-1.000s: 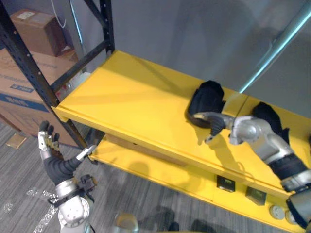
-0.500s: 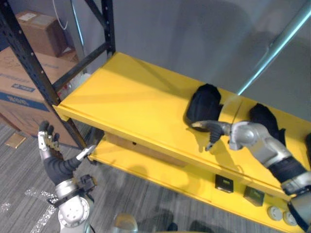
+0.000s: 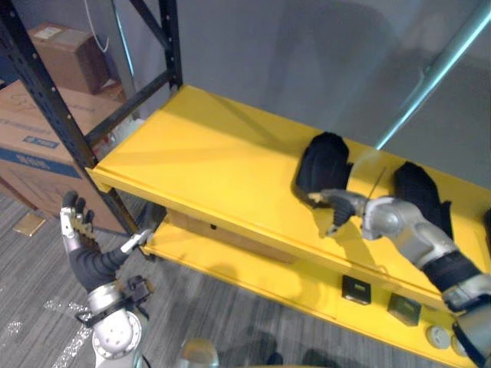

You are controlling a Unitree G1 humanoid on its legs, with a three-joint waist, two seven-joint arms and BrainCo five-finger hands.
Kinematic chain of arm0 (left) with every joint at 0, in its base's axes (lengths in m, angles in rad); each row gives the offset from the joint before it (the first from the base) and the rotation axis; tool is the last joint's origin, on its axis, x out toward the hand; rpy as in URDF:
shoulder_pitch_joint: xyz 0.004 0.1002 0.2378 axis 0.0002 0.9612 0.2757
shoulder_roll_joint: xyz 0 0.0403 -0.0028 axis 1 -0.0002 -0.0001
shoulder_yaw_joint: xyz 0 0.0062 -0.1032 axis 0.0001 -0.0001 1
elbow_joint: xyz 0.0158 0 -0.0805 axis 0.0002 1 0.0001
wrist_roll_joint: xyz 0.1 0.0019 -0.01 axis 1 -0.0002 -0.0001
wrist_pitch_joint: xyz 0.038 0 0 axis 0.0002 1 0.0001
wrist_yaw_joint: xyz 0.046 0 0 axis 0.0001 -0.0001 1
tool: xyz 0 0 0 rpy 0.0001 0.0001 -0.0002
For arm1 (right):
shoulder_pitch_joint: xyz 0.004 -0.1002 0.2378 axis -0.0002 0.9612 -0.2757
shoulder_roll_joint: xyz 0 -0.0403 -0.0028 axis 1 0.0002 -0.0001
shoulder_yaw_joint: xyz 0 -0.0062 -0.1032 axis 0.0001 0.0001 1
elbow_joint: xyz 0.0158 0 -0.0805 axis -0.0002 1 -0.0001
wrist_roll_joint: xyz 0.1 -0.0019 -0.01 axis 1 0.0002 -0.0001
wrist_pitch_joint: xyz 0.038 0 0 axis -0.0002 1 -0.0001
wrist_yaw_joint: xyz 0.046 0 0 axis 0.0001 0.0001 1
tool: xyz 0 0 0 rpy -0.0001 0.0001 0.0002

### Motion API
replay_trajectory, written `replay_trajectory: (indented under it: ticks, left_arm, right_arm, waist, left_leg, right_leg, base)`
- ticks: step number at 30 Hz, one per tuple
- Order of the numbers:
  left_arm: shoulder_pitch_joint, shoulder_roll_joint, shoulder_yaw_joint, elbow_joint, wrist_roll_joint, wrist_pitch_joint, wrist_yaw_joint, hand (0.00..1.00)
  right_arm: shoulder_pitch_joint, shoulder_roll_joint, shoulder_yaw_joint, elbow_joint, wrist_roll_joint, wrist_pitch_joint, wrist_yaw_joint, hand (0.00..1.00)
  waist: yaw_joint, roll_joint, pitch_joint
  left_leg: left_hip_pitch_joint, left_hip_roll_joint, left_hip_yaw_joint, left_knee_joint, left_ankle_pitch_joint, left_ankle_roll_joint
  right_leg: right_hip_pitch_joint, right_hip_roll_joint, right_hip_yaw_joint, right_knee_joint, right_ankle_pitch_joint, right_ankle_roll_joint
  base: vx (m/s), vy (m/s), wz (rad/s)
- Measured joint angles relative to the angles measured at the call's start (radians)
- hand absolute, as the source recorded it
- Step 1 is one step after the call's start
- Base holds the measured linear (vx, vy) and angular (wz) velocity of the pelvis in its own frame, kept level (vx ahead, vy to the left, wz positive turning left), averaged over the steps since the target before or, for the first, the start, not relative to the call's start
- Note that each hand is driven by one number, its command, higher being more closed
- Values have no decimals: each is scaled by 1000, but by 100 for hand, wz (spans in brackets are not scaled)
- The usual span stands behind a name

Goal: Walk over and take plastic housings, then place them on the shelf

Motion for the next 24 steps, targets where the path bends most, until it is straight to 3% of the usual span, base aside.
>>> replay_trajectory:
  ticks: [2, 3, 4, 7, 10, 14, 17, 21, 24]
  left_arm:
    - [-2, 0, -8, 3, 0, -13, 2, 0]
    - [-2, 0, -9, 3, 0, -16, 2, 0]
    - [-2, 0, -10, 6, 0, -29, 3, 0]
    - [-2, 0, -11, 23, 2, -50, 33, 0]
    - [-10, -1, -10, 50, 3, -61, 39, 0]
    - [-10, -8, -7, 50, 1, -78, 39, 0]
    - [-9, -27, 5, 50, 0, -79, 39, 0]
    - [-10, -47, 15, 49, 1, -88, 44, 0]
    - [-9, -55, 28, 47, 1, -88, 44, 0]
  right_arm:
    - [5, 81, -114, -10, -4, -63, -217, 0]
    - [5, 91, -130, -13, -4, -72, -241, 0]
    - [6, 125, -186, -36, 3, -104, -317, 0]
    - [7, 212, -311, -119, 206, -198, -434, 0]
    - [24, 294, -433, -232, 367, -247, -485, 0]
    - [84, 349, -556, -358, 453, -259, -524, 0]
    - [218, 388, -689, -502, 507, -238, -528, 0]
    - [444, 468, -838, -572, 554, -195, -540, 0]
    - [626, 574, -941, -584, 665, -188, -510, 0]
  waist:
    - [-3, 13, -7]
    - [-3, 14, -8]
    - [-3, 21, -11]
    - [-2, 35, -18]
    - [-29, 49, -24]
    - [-57, 76, -39]
    - [-84, 100, -58]
    - [-124, 108, -65]
    - [-165, 111, -66]
  left_leg:
    - [1, 1, 5, 1, 0, 0]
    - [1, 1, 5, 1, 0, 0]
    - [2, 2, 6, 2, 0, 0]
    - [17, 6, 32, 2, -3, 0]
    - [15, 7, 43, 19, -15, 6]
    - [14, 16, 69, 50, -46, 4]
    - [-2, 24, 102, 72, -62, 7]
    - [-1, 37, 136, 82, -68, 7]
    - [0, 54, 165, 96, -82, -2]
  right_leg:
    - [-1, 0, 4, 0, 3, -2]
    - [-1, 0, 4, 0, 4, -2]
    - [-1, 1, 6, 0, 6, -3]
    - [-1, 3, 29, -1, 13, -4]
    - [-1, 0, 40, -1, 20, -2]
    - [-7, 0, 68, -1, 22, 0]
    - [-34, 1, 97, -2, 20, -3]
    - [-53, 13, 139, -5, 30, 2]
    - [-64, 33, 173, -19, 42, -2]
  base:
    - [-23, 15, -4]
    - [-24, 15, -3]
    - [-21, 14, -4]
    - [-37, 24, -17]
    - [-71, 37, -17]
    - [-78, 48, -27]
    - [-41, 39, -26]
    - [16, 7, -27]
    - [29, -13, -34]
